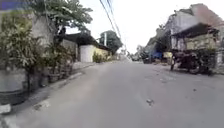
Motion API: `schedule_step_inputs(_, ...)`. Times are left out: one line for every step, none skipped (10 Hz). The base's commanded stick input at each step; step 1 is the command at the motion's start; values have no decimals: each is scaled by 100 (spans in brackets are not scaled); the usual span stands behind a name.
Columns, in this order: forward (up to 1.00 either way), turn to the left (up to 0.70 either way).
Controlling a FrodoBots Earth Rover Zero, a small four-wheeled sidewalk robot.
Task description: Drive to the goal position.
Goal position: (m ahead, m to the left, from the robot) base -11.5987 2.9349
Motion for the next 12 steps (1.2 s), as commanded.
schedule_step_inputs(100, 0)
schedule_step_inputs(100, 0)
schedule_step_inputs(100, 0)
schedule_step_inputs(100, 0)
schedule_step_inputs(100, 0)
schedule_step_inputs(100, 0)
schedule_step_inputs(55, 0)
schedule_step_inputs(0, 0)
schedule_step_inputs(0, 0)
schedule_step_inputs(0, 0)
schedule_step_inputs(0, 0)
schedule_step_inputs(0, 0)
